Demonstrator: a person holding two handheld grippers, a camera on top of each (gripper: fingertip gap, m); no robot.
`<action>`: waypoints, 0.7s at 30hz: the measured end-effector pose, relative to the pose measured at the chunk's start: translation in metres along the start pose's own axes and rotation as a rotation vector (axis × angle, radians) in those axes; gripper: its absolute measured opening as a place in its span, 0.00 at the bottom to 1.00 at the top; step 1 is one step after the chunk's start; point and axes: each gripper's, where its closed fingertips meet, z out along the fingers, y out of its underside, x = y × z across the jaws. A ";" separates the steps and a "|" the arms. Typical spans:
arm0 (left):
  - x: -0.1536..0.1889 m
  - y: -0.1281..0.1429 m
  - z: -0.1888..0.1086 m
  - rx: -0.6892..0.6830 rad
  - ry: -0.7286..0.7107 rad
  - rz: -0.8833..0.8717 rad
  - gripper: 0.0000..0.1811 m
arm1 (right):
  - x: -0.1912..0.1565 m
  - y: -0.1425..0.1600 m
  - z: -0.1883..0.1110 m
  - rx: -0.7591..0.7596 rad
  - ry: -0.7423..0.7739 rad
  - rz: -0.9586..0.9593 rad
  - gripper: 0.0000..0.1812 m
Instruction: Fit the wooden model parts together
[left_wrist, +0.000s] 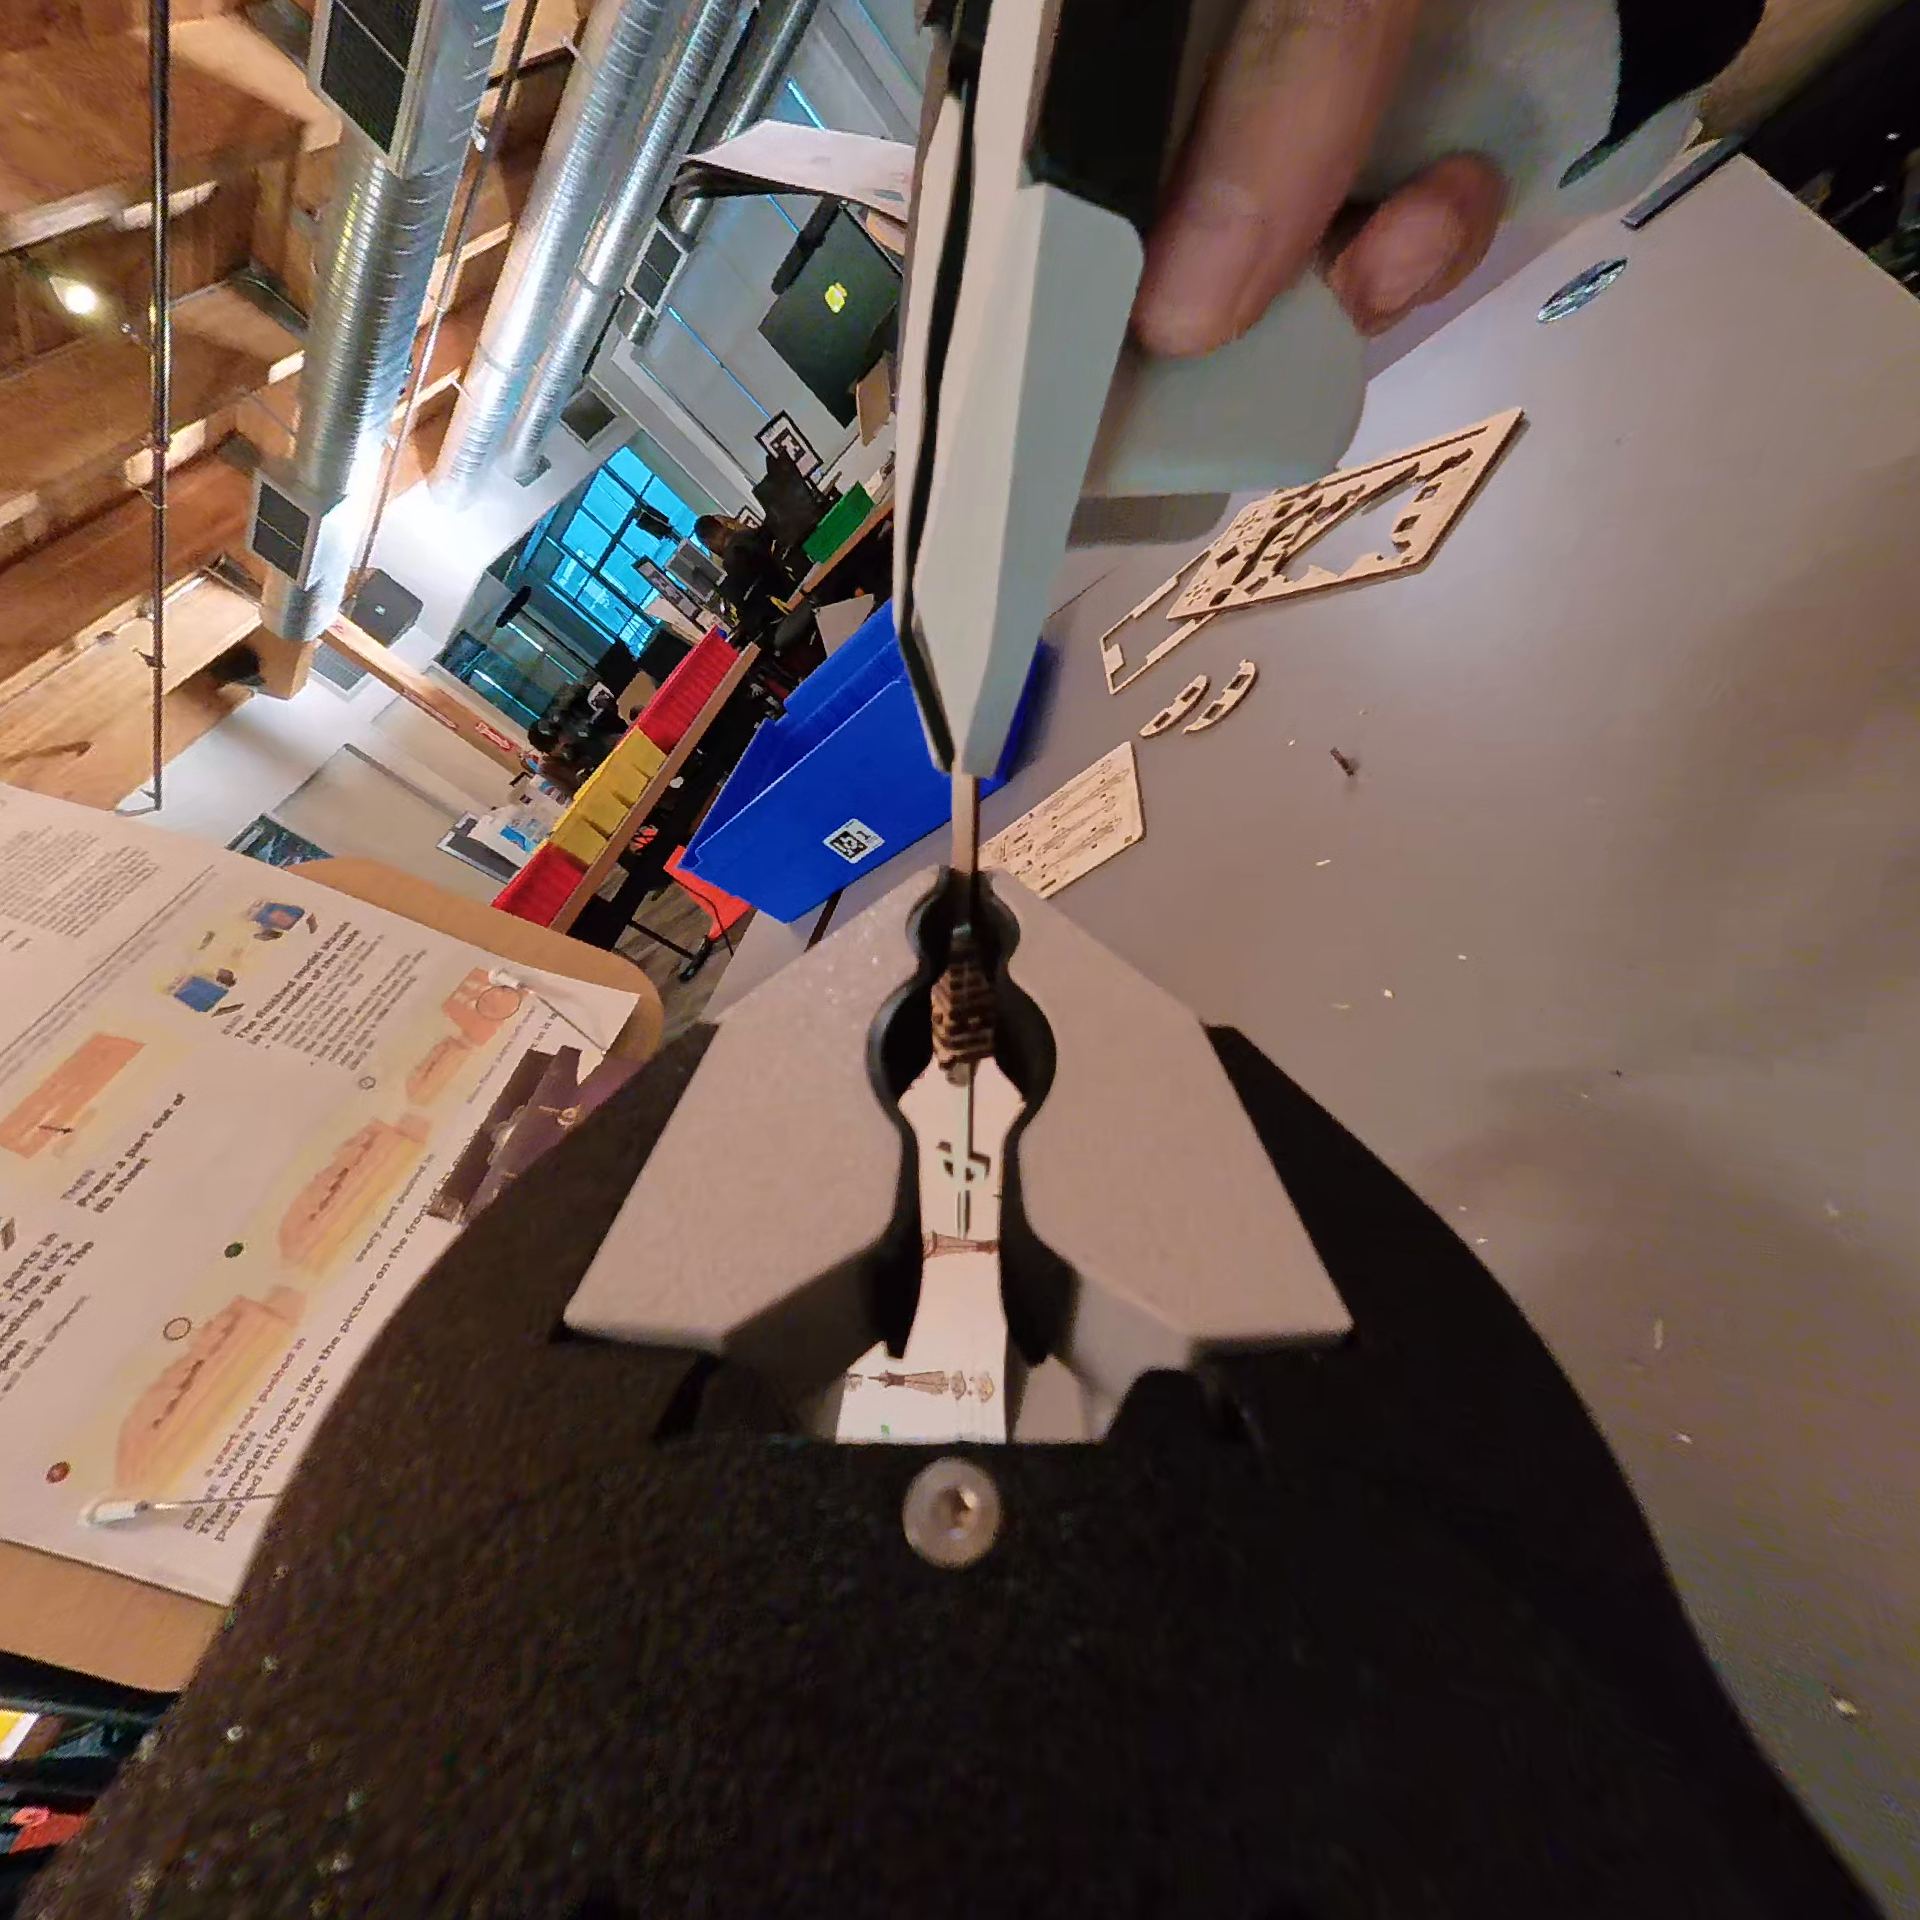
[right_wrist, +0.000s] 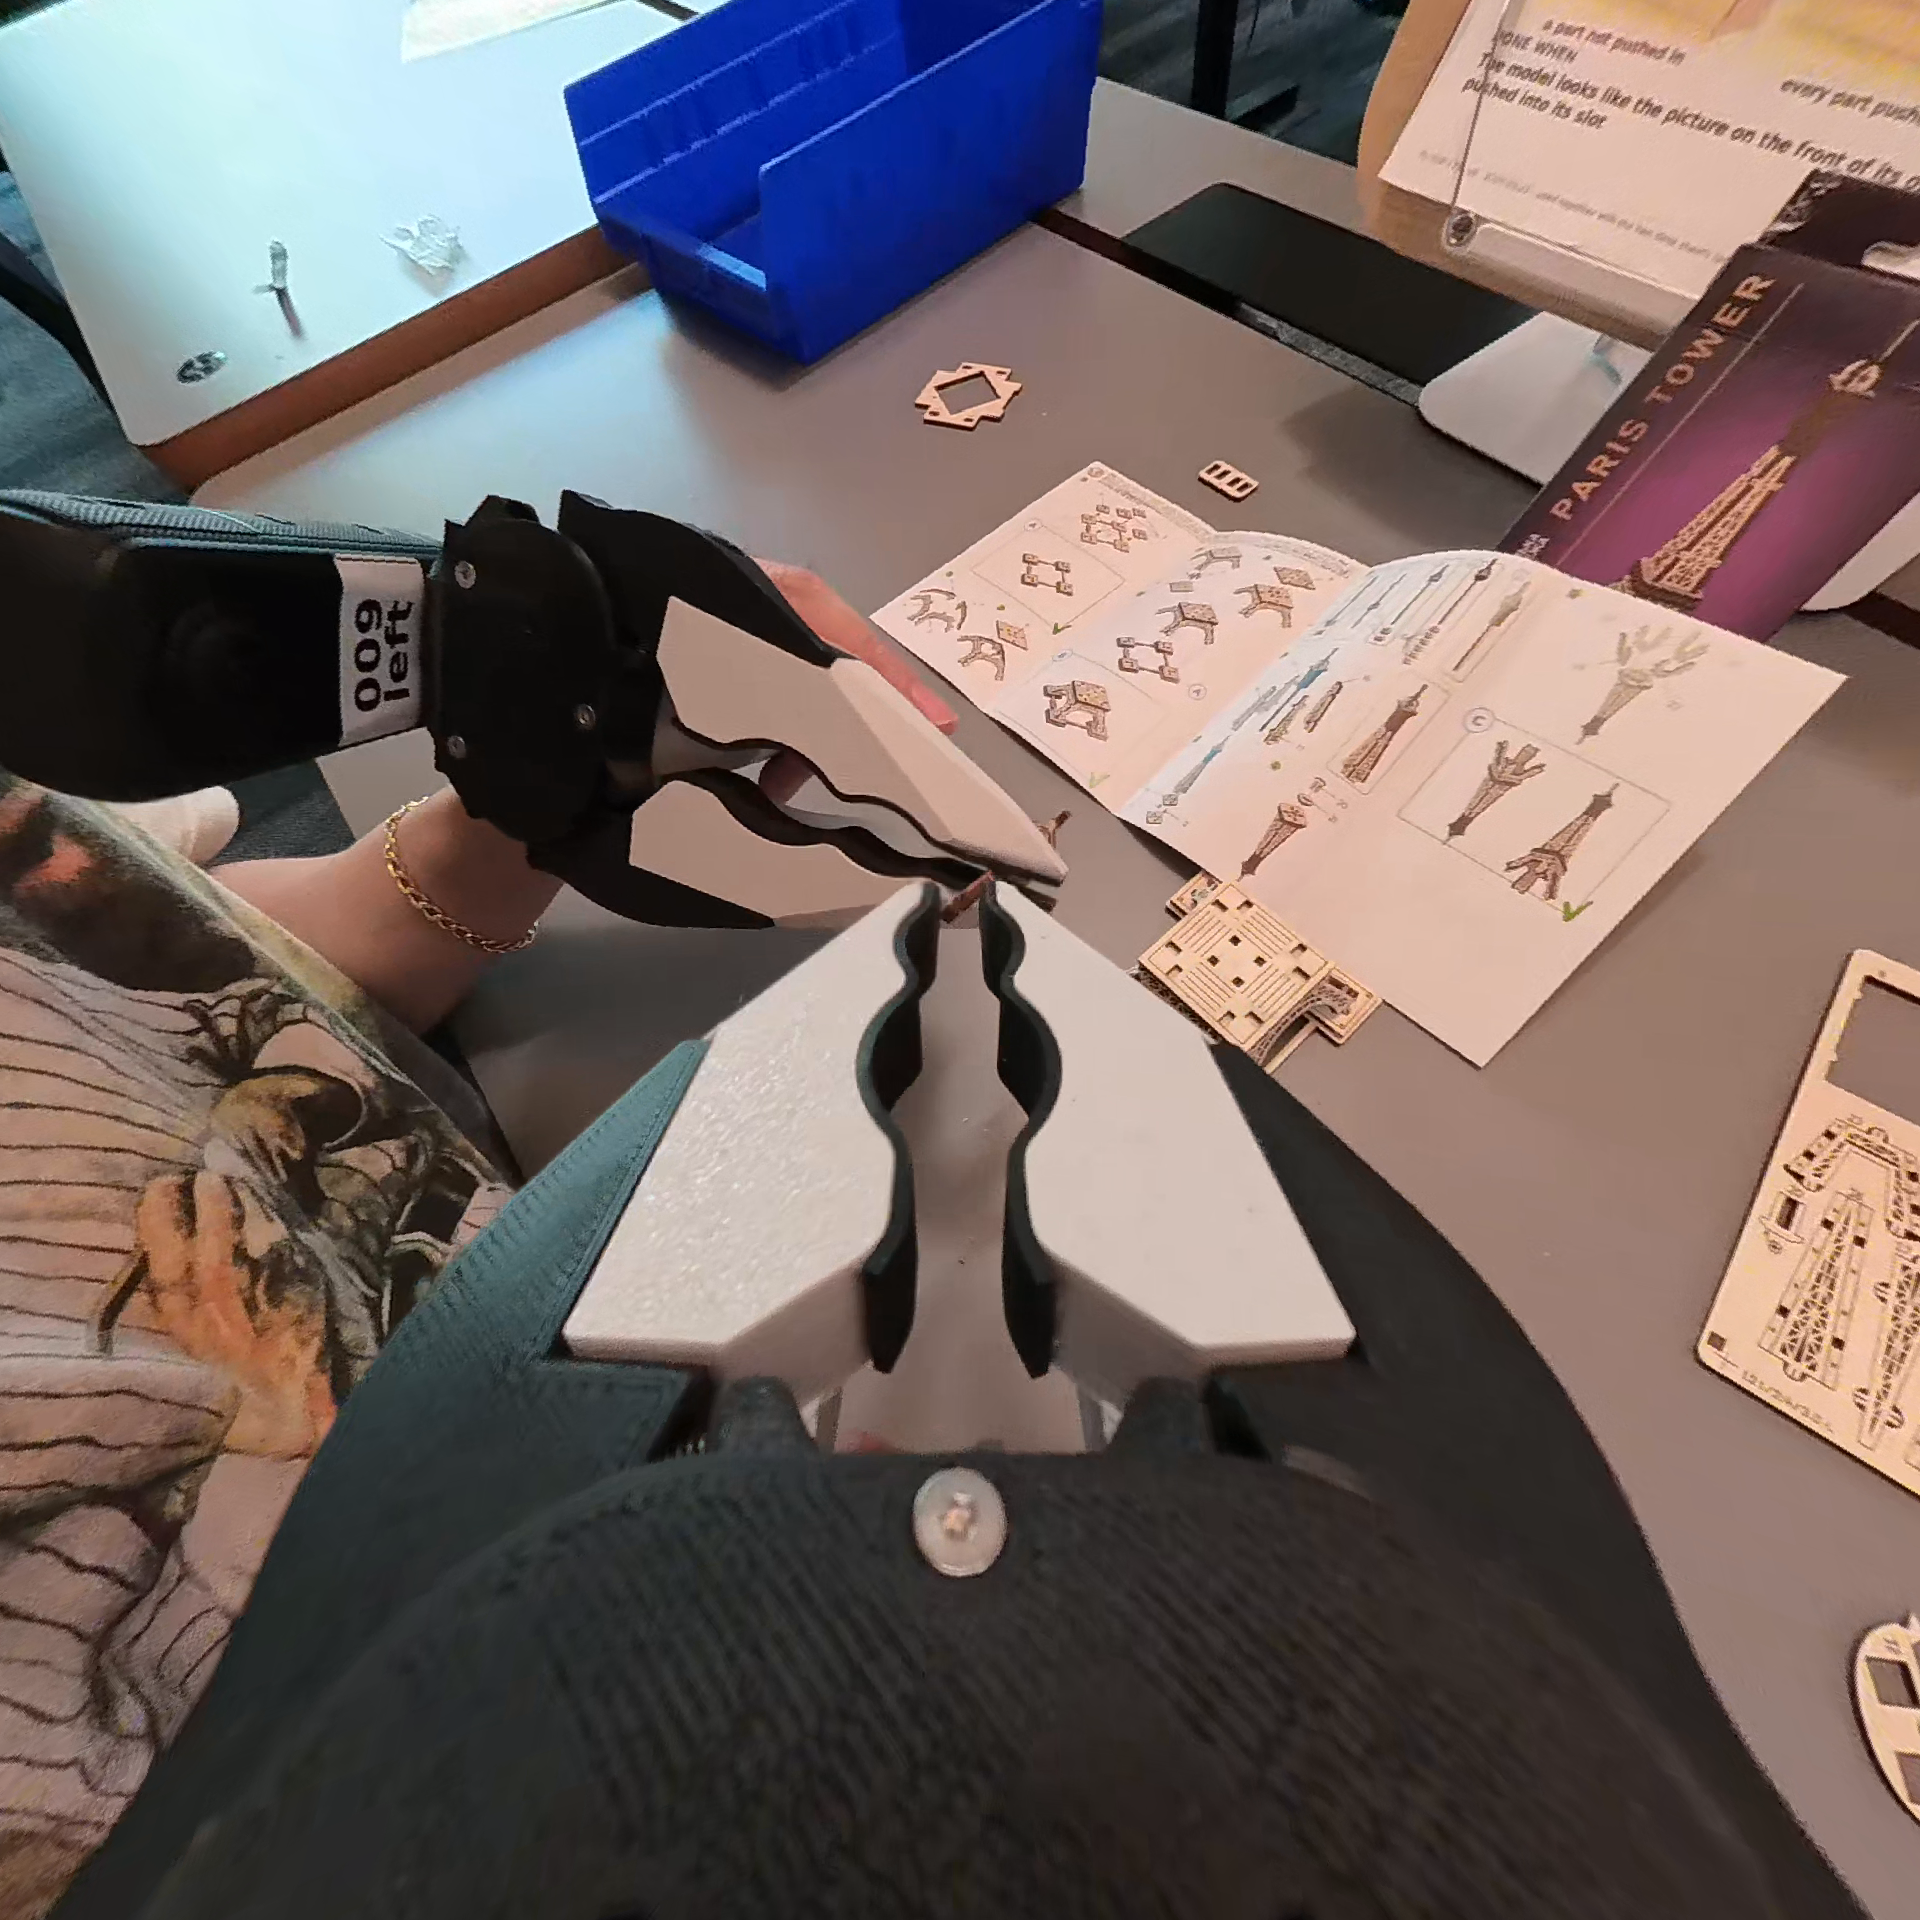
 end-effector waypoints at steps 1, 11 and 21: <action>0.000 0.000 0.000 -0.002 -0.002 0.002 0.00 | 0.001 0.000 0.000 0.000 0.003 0.000 0.03; -0.009 0.001 -0.003 0.002 -0.038 -0.024 0.00 | 0.005 -0.003 0.002 -0.016 0.046 -0.027 0.00; -0.012 -0.001 -0.004 0.018 -0.051 -0.054 0.00 | 0.007 -0.007 0.004 -0.004 0.071 -0.045 0.08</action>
